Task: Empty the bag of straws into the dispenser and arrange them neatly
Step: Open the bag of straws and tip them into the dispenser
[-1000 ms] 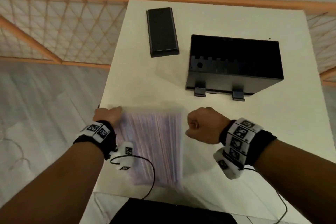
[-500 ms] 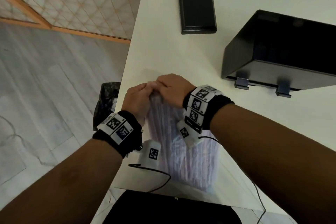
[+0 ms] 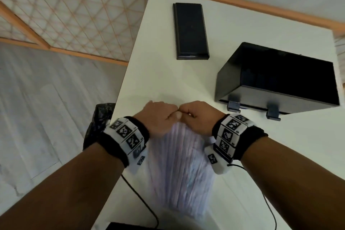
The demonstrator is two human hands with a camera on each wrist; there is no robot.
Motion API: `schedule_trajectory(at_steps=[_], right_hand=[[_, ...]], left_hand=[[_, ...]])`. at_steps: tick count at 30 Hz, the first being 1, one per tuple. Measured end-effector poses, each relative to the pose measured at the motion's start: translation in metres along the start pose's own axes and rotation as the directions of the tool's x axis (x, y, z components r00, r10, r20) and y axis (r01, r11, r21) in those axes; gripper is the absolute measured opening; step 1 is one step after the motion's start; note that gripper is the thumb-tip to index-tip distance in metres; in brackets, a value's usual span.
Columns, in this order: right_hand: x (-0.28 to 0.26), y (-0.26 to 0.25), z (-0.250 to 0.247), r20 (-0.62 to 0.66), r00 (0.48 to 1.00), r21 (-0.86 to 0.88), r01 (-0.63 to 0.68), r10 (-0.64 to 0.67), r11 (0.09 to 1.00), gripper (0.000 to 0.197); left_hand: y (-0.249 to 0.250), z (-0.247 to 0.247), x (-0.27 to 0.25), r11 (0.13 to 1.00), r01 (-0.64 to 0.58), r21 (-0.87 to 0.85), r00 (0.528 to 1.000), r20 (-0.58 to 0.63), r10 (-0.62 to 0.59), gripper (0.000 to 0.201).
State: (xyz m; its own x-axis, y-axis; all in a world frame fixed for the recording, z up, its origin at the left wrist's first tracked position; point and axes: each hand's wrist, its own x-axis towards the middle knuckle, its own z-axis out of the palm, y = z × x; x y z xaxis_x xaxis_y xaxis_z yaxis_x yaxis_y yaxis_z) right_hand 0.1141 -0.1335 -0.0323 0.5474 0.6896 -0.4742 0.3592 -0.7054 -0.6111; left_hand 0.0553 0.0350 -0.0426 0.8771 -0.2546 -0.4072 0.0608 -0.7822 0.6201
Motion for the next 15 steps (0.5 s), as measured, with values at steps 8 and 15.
schedule_trajectory(at_steps=[8,15], right_hand=[[-0.076,0.051,-0.03,-0.084,0.965,0.164,-0.234,0.25,0.958,0.024],[-0.093,0.053,-0.029,-0.143,0.901,0.54,-0.276,0.409,0.795,0.022]], left_hand=[[0.0,-0.017,-0.002,0.998,-0.055,-0.02,0.972,-0.228,0.049,0.027],[0.045,-0.002,-0.002,0.986,-0.166,-0.028,0.949,-0.276,0.152,0.026]])
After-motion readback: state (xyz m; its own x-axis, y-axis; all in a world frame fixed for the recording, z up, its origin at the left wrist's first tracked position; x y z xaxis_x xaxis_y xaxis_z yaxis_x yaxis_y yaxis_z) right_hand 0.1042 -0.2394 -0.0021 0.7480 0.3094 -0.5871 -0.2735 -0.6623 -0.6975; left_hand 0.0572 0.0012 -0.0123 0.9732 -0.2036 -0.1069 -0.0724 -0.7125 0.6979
